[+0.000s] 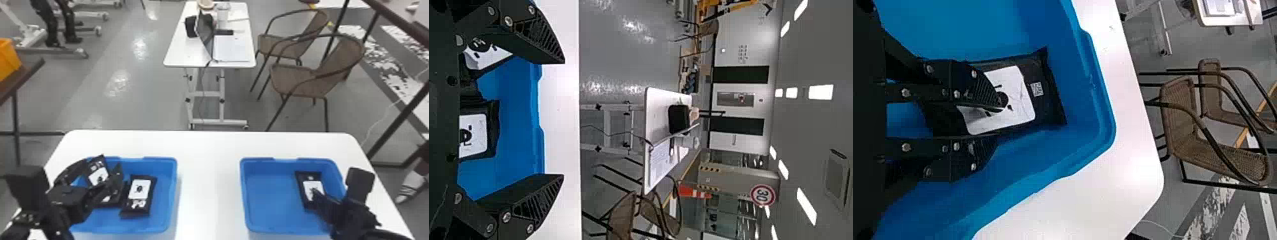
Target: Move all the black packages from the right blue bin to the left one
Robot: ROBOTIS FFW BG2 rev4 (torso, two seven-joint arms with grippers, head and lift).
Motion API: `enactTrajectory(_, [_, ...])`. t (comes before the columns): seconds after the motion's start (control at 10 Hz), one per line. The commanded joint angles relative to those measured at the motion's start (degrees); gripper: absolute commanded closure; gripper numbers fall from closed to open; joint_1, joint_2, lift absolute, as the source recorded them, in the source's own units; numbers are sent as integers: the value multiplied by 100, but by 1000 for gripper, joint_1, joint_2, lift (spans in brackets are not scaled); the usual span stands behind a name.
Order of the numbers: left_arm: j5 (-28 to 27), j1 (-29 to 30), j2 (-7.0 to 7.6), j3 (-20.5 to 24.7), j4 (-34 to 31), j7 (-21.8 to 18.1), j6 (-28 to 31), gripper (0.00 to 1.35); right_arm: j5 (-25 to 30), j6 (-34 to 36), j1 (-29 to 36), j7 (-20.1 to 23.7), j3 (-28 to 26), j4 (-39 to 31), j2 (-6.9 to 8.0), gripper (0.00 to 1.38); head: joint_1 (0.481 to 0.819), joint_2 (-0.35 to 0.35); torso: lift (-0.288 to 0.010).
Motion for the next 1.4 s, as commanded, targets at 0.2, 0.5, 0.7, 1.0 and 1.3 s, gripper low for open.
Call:
enactTrajectory(0.2, [41, 4, -15, 9, 5, 0, -25, 222, 18, -118, 75, -10, -1, -3, 26, 1108, 695, 1, -40])
enactTrajectory(0.5, [59, 4, -15, 9, 5, 0, -78, 222, -158, -435, 356, -10, 7, -477, 132, 1118, 695, 0, -40])
enactTrajectory(0.7, [59, 4, -15, 27, 5, 9, -175, 222, -800, -487, 901, 34, 51, -1330, 140, 1119, 695, 13, -40])
enactTrajectory(1.0, [129, 30, -15, 132, 5, 9, -245, 222, -1793, 84, 1428, 236, 51, -2508, -62, 1119, 695, 81, -40])
enactTrajectory(1.3, [797, -102, -15, 264, 40, 97, -52, 219, -1626, 822, 286, 1546, 350, -2341, -194, 1118, 695, 157, -40])
